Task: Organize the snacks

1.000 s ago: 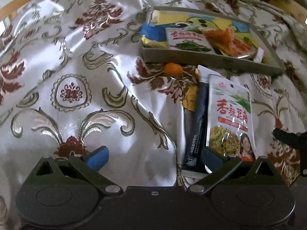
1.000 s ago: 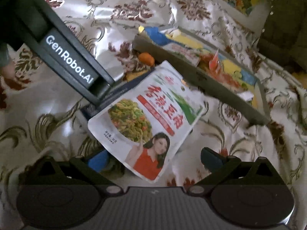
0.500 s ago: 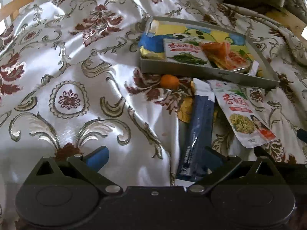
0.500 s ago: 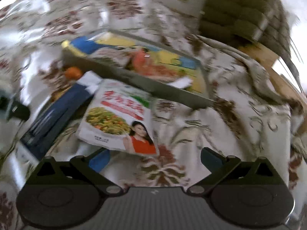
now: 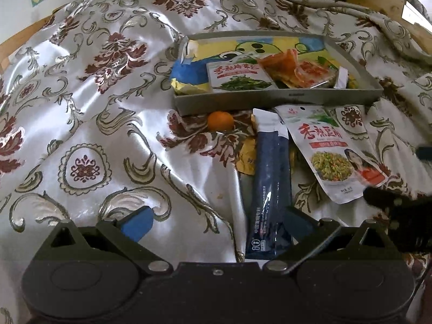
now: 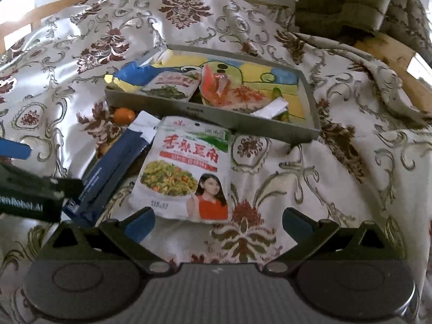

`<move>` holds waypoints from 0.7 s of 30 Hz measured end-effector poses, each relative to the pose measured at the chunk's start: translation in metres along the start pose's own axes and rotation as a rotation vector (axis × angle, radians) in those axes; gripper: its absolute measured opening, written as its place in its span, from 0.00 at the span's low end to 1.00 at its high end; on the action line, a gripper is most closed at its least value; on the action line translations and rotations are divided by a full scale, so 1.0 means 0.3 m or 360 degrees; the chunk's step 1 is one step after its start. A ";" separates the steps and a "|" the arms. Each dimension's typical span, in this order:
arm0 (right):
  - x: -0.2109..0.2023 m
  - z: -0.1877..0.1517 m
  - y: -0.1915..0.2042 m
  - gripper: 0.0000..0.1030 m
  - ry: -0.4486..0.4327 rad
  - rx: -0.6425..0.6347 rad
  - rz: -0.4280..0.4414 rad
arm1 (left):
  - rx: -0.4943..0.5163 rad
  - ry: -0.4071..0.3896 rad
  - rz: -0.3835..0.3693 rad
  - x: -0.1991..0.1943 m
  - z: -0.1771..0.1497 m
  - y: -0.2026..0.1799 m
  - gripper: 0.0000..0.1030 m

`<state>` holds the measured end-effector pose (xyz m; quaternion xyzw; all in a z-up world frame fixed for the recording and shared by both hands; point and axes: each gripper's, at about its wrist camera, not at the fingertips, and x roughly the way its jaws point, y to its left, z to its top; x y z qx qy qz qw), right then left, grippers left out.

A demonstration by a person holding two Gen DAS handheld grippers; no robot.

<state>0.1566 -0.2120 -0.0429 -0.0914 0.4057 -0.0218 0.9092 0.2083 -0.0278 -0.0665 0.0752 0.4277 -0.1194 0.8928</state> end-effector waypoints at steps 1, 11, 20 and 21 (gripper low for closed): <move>0.006 0.014 -0.002 1.00 -0.0005 -0.0020 0.0007 | 0.0011 -0.0005 0.0004 0.003 -0.001 -0.004 0.99; 0.111 0.179 -0.112 1.00 -0.0138 0.0054 0.0650 | 0.0154 -0.0080 -0.0025 0.013 -0.021 -0.072 0.99; 0.249 0.184 -0.106 0.94 0.0035 0.0226 0.0693 | 0.0409 -0.0211 -0.0022 0.031 -0.046 -0.162 0.98; 0.257 0.182 -0.115 0.93 0.0047 0.0245 0.0674 | 0.0421 -0.0226 -0.0020 0.032 -0.046 -0.168 0.96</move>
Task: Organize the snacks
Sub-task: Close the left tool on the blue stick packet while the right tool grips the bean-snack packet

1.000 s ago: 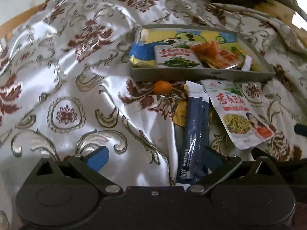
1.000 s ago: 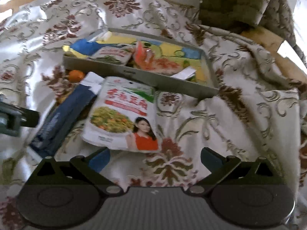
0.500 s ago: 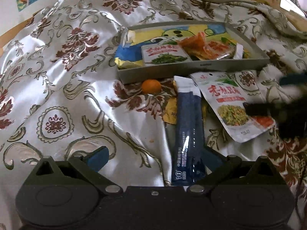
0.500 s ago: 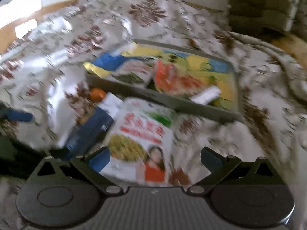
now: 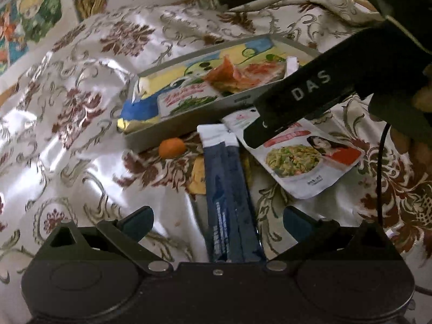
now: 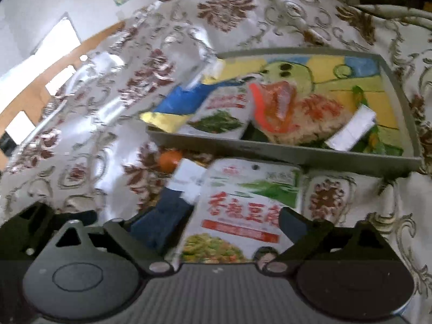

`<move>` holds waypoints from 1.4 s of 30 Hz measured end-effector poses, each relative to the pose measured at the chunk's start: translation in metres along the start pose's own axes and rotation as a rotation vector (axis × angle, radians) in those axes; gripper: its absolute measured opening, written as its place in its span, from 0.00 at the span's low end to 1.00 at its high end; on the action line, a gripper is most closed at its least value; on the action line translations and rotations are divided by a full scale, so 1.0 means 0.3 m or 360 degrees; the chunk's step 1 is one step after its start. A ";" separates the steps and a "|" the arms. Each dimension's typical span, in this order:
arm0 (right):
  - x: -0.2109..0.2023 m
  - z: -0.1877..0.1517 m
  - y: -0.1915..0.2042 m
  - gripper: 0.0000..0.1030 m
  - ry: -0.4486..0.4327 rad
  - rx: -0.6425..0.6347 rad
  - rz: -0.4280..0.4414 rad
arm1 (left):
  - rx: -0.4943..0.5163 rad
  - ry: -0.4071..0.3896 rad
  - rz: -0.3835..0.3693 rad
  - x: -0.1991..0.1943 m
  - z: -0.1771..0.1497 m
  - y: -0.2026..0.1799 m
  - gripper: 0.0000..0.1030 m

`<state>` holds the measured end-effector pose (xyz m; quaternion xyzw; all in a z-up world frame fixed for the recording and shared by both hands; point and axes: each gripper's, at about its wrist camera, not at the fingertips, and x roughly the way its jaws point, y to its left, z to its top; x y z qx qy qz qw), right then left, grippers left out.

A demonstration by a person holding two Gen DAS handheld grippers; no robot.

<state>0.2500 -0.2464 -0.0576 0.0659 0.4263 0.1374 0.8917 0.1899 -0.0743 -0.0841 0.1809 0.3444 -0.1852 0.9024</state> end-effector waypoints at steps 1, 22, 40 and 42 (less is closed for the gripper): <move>0.001 -0.002 -0.010 0.92 -0.0001 0.0023 -0.0012 | 0.0006 -0.0012 -0.0005 0.002 0.002 -0.002 0.95; 0.103 -0.011 0.016 0.98 0.0131 -0.0084 -0.0168 | -0.0403 0.0178 -0.0124 0.085 0.010 0.099 0.54; 0.118 -0.022 -0.011 1.00 0.0124 -0.0143 -0.0096 | -0.0497 0.0159 -0.0123 0.127 0.038 0.123 0.55; 0.124 -0.024 0.000 1.00 0.0123 -0.0176 -0.0120 | -0.0485 0.0158 -0.0117 0.124 0.038 0.120 0.50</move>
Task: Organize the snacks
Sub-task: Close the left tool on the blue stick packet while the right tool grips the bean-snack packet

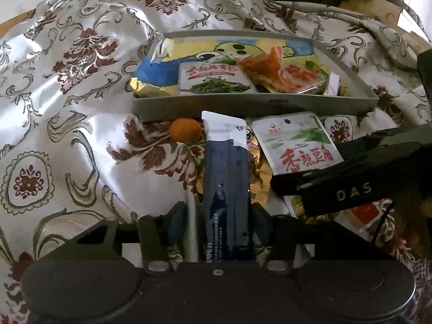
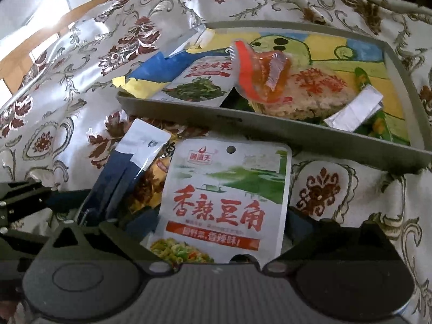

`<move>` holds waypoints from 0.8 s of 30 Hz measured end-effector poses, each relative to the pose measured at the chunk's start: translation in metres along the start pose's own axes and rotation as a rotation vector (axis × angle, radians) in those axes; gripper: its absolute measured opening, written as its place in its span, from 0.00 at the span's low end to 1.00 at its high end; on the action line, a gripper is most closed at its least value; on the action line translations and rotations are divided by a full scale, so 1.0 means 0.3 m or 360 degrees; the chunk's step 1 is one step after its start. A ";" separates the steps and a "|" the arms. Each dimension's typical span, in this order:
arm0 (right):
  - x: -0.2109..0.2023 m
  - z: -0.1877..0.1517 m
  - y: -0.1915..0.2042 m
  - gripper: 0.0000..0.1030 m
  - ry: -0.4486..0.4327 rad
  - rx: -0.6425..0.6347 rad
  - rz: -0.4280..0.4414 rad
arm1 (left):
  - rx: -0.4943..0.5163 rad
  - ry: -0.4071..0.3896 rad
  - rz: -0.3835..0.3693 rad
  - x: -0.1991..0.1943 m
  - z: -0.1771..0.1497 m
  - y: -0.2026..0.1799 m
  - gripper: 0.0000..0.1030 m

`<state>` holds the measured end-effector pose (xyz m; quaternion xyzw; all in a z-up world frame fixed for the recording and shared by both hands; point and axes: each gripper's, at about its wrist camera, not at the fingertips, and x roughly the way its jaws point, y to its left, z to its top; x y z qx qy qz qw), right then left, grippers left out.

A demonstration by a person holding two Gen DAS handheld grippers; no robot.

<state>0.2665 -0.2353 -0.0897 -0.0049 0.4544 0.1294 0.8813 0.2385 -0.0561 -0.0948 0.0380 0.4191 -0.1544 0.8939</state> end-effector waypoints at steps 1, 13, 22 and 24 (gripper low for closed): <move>0.001 -0.001 0.006 1.00 0.0002 -0.0015 -0.0013 | 0.0006 -0.0002 0.0005 -0.001 -0.001 -0.002 0.48; -0.012 -0.006 0.059 0.90 0.0017 -0.0055 -0.0139 | 0.0085 -0.0026 0.0040 -0.014 -0.009 -0.022 0.34; -0.012 -0.011 0.030 0.88 0.0030 0.0005 -0.0057 | 0.0074 -0.0034 0.0042 -0.019 -0.008 -0.022 0.33; -0.017 -0.010 0.016 0.90 0.0032 0.0069 -0.0034 | 0.0032 -0.0030 0.0025 -0.020 -0.005 -0.011 0.33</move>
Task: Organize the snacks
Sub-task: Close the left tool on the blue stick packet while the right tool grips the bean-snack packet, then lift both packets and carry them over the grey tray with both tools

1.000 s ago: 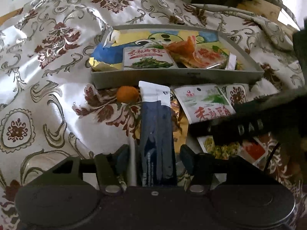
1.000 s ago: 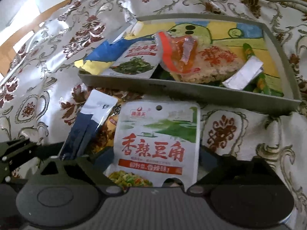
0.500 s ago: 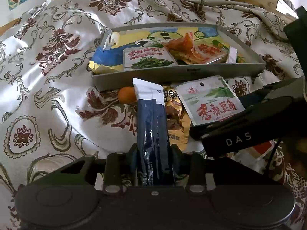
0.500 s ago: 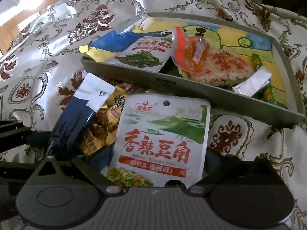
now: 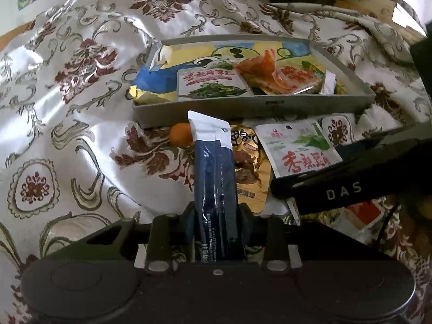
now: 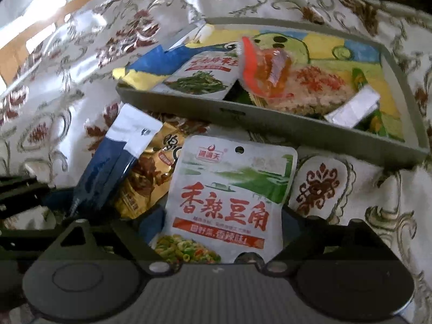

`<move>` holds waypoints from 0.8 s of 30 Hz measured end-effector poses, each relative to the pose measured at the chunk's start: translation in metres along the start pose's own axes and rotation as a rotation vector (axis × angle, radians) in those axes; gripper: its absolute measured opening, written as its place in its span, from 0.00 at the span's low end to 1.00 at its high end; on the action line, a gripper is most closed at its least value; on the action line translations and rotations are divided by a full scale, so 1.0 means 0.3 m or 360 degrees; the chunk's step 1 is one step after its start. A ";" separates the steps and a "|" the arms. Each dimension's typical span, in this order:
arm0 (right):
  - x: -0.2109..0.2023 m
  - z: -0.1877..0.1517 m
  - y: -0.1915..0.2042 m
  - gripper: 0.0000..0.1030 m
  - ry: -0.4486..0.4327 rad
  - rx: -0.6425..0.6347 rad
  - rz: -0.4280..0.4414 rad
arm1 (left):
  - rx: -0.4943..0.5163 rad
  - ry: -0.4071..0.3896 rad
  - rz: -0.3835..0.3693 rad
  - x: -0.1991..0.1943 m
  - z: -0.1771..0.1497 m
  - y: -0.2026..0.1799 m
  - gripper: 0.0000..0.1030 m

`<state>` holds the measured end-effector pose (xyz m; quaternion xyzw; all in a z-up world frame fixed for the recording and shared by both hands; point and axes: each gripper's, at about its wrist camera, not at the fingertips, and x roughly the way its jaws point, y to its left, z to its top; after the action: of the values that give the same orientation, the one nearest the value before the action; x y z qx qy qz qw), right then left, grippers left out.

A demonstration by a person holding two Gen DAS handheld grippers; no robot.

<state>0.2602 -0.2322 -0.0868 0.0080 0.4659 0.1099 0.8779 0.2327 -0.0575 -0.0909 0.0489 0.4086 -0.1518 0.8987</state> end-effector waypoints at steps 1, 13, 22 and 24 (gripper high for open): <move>0.000 -0.001 0.004 0.91 0.0008 0.0000 -0.0012 | -0.0002 0.0006 -0.0001 0.000 0.000 0.002 0.33; 0.000 -0.012 0.008 0.86 -0.0016 0.0009 -0.0028 | 0.0004 -0.0002 0.0008 0.001 -0.002 -0.002 0.30; -0.015 -0.021 0.015 0.82 -0.0038 -0.0006 -0.0033 | -0.0045 -0.0023 -0.0017 -0.015 0.004 0.009 0.28; -0.025 -0.021 -0.001 0.81 -0.0043 0.0060 0.0004 | -0.0076 -0.0037 -0.0032 -0.024 0.010 0.014 0.28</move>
<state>0.2511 -0.2346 -0.0842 0.0268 0.4559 0.1021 0.8837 0.2316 -0.0525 -0.0835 0.0216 0.4021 -0.1515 0.9027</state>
